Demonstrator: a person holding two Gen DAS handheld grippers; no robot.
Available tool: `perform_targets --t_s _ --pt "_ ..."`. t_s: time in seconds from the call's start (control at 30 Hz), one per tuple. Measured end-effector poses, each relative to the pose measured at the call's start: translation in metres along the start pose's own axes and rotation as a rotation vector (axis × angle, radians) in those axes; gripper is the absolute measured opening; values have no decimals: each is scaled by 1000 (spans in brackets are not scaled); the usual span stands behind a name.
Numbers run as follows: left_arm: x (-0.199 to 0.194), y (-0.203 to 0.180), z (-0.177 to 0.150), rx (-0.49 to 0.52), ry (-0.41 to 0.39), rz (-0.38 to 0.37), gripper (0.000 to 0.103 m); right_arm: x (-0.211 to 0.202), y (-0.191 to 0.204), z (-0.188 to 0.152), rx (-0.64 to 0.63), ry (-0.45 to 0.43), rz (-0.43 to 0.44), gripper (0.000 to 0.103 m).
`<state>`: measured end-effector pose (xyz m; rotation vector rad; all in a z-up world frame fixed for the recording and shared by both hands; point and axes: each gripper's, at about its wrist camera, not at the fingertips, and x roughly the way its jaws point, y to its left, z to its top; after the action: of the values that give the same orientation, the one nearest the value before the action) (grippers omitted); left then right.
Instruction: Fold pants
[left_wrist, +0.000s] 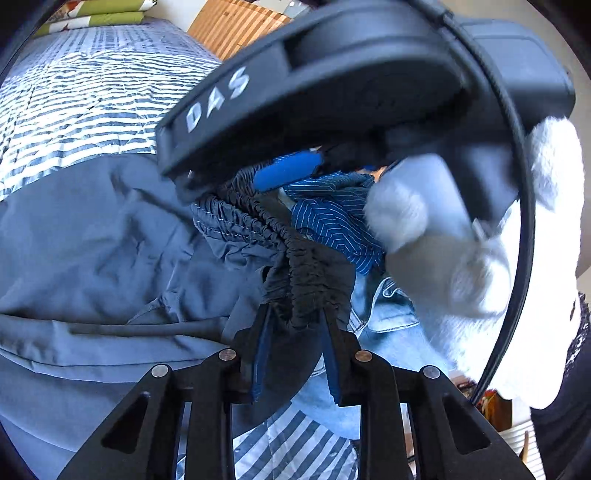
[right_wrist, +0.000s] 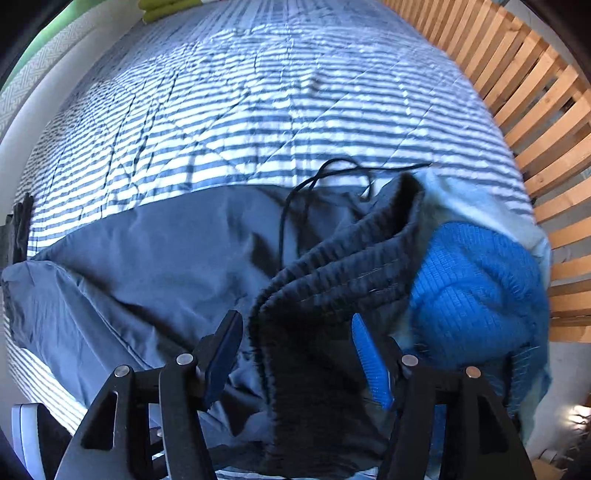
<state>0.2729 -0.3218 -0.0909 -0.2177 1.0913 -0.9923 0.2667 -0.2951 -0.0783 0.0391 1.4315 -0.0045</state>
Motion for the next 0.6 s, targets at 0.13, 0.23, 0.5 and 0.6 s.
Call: perform_targets --t_s 0.13,0.23,0.5,0.6 --pt "-4 3 -7 0 9 -7 26 10 0 -5 -4 7 -48 55" --pt "-10 0 -9 42 32 13 26 6 -8 -12 7 10 -61 18" --pt "-73 -4 -30 214 2 163 34 -84 -91 -83 219 -159 -44 9" --pt "-75 -1 -32 222 18 186 35 -89 -141 -111 362 -148 35 9"
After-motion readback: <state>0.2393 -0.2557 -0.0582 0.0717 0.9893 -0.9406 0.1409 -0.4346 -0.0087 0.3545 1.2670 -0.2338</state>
